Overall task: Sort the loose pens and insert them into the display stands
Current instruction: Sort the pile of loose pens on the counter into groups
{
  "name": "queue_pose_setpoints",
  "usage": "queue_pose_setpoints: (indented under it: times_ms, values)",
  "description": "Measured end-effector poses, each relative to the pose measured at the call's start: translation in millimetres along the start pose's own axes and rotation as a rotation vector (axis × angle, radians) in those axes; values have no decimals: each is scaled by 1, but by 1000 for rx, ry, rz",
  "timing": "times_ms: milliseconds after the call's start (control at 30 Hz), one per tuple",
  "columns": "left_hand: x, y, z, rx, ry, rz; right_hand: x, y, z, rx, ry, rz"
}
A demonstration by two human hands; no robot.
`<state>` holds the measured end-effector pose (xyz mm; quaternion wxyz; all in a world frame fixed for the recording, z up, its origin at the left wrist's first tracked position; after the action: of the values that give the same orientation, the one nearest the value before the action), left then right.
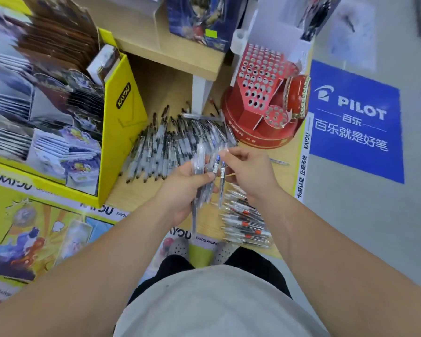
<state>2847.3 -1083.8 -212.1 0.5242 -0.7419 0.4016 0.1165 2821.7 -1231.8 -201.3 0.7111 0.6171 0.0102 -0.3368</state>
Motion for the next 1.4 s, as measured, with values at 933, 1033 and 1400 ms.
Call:
queue_pose_setpoints:
  times_ms: [933, 1033, 1400]
  values:
    - [16, 102, -193, -425, -529, -112, 53, -33, 161, -287, 658, 91]
    - [20, 110, -188, -455, -545, -89, 56, -36, 164, -388, 704, 114]
    - [68, 105, -186, -419, -655, -36, 120, -34, 177, -802, 630, 316]
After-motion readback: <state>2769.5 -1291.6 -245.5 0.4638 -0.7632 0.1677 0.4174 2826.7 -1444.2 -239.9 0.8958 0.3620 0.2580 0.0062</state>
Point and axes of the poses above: each hand's wrist, its own x-axis towards the middle knuckle, its own z-axis out of the back of the hand, y = z × x, the point moved 3 cm from there along x, towards the middle knuckle, and after that the axes turned 4 degrees about -x, right-handed, at the moved point
